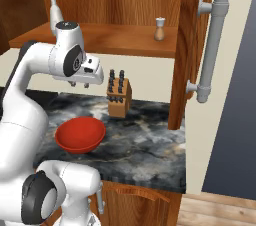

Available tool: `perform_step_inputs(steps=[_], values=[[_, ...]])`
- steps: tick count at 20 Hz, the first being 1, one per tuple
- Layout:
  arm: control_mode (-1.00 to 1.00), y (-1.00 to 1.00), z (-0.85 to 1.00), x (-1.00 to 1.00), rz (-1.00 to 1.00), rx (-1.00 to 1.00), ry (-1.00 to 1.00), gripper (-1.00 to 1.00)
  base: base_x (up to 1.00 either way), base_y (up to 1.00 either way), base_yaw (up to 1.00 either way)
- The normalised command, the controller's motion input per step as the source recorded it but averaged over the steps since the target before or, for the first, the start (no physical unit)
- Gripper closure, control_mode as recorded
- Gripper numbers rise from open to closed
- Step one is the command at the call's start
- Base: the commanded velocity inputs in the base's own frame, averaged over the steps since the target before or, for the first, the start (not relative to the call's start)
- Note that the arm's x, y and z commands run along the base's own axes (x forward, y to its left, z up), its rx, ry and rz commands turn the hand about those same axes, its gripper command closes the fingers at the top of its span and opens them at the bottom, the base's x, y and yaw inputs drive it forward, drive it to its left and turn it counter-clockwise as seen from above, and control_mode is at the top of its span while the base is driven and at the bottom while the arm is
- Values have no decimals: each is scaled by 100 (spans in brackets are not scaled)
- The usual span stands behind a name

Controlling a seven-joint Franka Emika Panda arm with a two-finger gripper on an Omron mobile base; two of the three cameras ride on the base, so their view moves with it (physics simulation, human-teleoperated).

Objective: Retrieve the bottle and the shaker from the cabinet and place them next to the mixing bowl on the counter. Then add garlic from the fridge to the mixing bowl.

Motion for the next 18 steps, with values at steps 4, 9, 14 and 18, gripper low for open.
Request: perform_step_inputs(steps=[4, 9, 14, 18], values=[[-100, -3, 0, -6, 0, 0, -3, -100, 0, 0, 0], [-100, -29, 5, -18, -5, -4, -38, -100, 0, 0, 0], [-100, -25, 29, -29, -10, -13, -55, -100, 0, 0, 0], [-100, -27, 49, -16, -17, -11, -44, -100, 0, 0, 0]])
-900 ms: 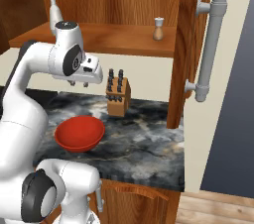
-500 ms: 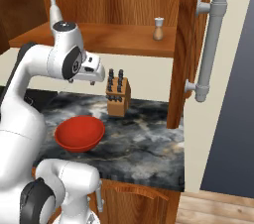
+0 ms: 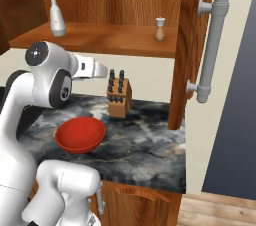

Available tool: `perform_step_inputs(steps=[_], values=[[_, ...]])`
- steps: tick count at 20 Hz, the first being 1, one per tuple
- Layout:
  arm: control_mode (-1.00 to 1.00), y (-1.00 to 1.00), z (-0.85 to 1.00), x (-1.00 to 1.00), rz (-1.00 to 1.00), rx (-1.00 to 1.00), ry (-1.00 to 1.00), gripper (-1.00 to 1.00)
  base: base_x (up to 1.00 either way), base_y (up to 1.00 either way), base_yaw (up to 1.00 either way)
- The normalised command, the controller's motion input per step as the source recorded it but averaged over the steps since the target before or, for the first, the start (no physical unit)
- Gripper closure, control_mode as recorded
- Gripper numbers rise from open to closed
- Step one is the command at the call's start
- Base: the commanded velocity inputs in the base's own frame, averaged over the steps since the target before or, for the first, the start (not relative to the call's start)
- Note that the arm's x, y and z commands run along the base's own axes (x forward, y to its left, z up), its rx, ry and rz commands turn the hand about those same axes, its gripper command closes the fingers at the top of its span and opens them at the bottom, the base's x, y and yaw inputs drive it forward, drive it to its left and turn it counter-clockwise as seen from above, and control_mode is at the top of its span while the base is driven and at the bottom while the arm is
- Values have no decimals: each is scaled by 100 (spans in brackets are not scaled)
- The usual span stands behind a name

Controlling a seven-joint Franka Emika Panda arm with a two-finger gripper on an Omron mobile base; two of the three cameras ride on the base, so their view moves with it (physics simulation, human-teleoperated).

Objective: Retrieve the bottle and the shaker from the cabinet and place them next to the mixing bowl on the counter. Then add garlic from the fridge to the mixing bowl.

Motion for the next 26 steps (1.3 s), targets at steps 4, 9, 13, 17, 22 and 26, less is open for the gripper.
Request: perform_step_inputs(steps=[4, 9, 13, 17, 22, 26], values=[[-100, -35, 70, 0, -20, -6, -31, -100, 0, 0, 0], [-100, -58, 93, 0, -11, 1, -19, -100, 0, 0, 0], [-100, -59, 68, 0, -1, 6, -4, -100, 0, 0, 0], [-100, -7, 6, 15, -1, 3, 2, -100, 0, 0, 0], [-100, 0, 0, 20, 0, 0, 5, -100, 0, 0, 0], [-100, -1, 0, 33, -2, 0, 8, -100, 0, 0, 0]])
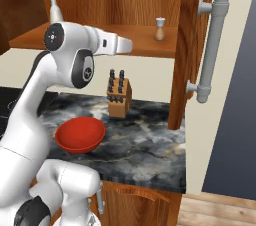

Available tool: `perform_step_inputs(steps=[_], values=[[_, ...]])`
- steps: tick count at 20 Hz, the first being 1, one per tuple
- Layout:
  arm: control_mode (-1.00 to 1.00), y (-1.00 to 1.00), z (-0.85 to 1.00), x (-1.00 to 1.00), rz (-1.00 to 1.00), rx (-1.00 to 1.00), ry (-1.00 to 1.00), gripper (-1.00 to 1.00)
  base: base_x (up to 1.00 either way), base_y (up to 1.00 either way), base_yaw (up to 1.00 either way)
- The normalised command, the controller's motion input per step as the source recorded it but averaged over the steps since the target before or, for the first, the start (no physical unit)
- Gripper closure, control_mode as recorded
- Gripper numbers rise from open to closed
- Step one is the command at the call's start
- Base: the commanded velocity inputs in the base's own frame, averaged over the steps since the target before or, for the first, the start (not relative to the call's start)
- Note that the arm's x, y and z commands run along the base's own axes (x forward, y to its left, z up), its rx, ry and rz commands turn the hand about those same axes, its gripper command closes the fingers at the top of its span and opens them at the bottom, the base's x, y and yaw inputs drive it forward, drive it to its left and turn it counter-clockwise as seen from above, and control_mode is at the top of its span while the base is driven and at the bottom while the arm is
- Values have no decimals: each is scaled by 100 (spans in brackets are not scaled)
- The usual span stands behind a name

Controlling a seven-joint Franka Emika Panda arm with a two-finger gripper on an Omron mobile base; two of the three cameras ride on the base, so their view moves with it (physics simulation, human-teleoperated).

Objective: Retrieve the bottle and the shaker from the cabinet and place them next to the mixing bowl on the counter. Then add garlic from the fridge to the mixing bowl.

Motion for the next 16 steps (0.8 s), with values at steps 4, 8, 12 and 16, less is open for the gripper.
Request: perform_step_inputs(steps=[4, 8, 12, 16], values=[[-100, -2, 1, 27, -2, 0, 5, -100, 0, 0, 0], [-100, -7, 2, 35, 0, 0, 6, -100, 0, 0, 0], [-100, -9, 1, 19, -1, -1, 1, -100, 0, 0, 0], [-100, -36, 0, 15, -1, 10, 0, -100, 0, 0, 0]])
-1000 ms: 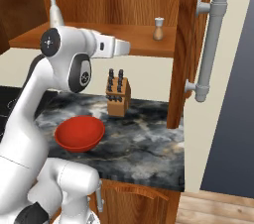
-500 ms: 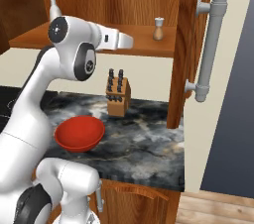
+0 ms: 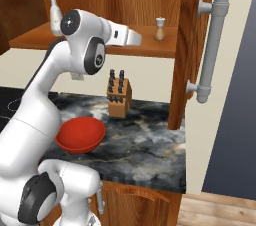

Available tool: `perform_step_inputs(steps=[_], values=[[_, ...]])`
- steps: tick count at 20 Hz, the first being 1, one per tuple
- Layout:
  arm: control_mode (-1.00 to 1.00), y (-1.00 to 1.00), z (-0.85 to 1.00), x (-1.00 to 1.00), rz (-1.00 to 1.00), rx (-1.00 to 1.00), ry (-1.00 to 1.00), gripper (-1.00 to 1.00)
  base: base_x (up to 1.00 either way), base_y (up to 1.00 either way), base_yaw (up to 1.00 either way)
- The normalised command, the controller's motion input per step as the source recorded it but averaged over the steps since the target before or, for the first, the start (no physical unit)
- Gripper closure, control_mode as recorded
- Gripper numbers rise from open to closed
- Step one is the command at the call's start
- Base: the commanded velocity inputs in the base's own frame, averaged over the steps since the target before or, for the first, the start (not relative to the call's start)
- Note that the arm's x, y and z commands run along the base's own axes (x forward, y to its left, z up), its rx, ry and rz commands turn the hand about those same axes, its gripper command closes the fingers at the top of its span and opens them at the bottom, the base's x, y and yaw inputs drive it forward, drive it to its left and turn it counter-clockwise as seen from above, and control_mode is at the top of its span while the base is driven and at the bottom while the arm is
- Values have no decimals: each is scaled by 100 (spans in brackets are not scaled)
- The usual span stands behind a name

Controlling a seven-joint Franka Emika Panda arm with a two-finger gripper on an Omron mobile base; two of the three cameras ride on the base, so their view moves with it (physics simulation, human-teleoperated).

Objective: Retrieve the bottle and the shaker from the cabinet and place them next to the mixing bowl on the counter. Then add garlic from the fridge to the mixing bowl.

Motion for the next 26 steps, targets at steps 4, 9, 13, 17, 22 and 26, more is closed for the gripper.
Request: perform_step_inputs(steps=[4, 9, 13, 17, 22, 26], values=[[-100, -38, 0, 18, 0, 21, 1, -100, 0, 0, 0], [-100, -29, 3, 6, 0, 16, 1, -100, 0, 0, 0], [-100, 0, 24, 13, -2, 0, 0, -100, 0, 0, 0], [-100, 0, 34, 23, -6, -2, 1, -100, 0, 0, 0], [-100, 0, 14, 32, -4, -2, 4, -100, 0, 0, 0], [-100, -26, 0, 25, 0, 2, 2, -100, 0, 0, 0]])
